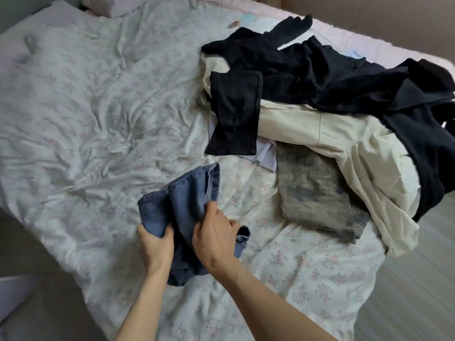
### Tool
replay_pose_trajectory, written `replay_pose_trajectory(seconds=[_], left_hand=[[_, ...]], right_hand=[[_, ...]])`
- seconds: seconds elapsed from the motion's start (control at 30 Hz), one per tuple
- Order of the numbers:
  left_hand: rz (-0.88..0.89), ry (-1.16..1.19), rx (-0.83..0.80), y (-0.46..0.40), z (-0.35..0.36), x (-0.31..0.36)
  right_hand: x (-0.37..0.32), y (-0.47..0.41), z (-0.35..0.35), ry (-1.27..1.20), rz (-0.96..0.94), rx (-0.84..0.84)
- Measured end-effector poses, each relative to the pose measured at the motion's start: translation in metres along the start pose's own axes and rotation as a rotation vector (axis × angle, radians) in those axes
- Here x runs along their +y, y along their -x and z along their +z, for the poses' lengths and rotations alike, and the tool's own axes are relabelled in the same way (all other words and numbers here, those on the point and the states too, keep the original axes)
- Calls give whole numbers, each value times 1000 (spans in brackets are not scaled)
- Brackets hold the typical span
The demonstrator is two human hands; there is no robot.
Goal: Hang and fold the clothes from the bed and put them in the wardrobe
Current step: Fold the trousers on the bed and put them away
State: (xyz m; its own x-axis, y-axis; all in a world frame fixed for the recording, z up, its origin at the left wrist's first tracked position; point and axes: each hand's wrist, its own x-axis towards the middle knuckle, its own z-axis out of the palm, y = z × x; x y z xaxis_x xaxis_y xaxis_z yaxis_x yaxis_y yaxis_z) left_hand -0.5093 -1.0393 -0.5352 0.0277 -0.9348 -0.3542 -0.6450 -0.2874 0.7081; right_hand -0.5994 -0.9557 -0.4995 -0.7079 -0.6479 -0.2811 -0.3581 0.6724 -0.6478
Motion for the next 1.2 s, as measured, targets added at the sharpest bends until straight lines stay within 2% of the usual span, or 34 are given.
replay_pose_trajectory(seconds=[0.13, 0.33, 0.6, 0.8, 0.9, 1.07, 1.2], left_hand=[[113, 58, 111, 17, -43, 37], [187, 148, 275, 62, -107, 69], [265, 248, 659, 128, -242, 68], [269, 234, 948, 172, -375, 27], [304, 194, 1039, 194, -447, -6], [413, 13, 1131, 233, -574, -65], [445, -54, 1205, 248, -649, -87]], right_hand=[[-24, 2, -31, -54, -132, 13], [-75, 40, -69, -159, -297, 15], [-173, 140, -78, -285, -582, -47], [-266, 247, -53, -302, -919, -20], [-306, 308, -23, -369, -1000, -58], [-368, 422, 31, -492, -999, -107], [-414, 477, 52, -582, -1027, -135]])
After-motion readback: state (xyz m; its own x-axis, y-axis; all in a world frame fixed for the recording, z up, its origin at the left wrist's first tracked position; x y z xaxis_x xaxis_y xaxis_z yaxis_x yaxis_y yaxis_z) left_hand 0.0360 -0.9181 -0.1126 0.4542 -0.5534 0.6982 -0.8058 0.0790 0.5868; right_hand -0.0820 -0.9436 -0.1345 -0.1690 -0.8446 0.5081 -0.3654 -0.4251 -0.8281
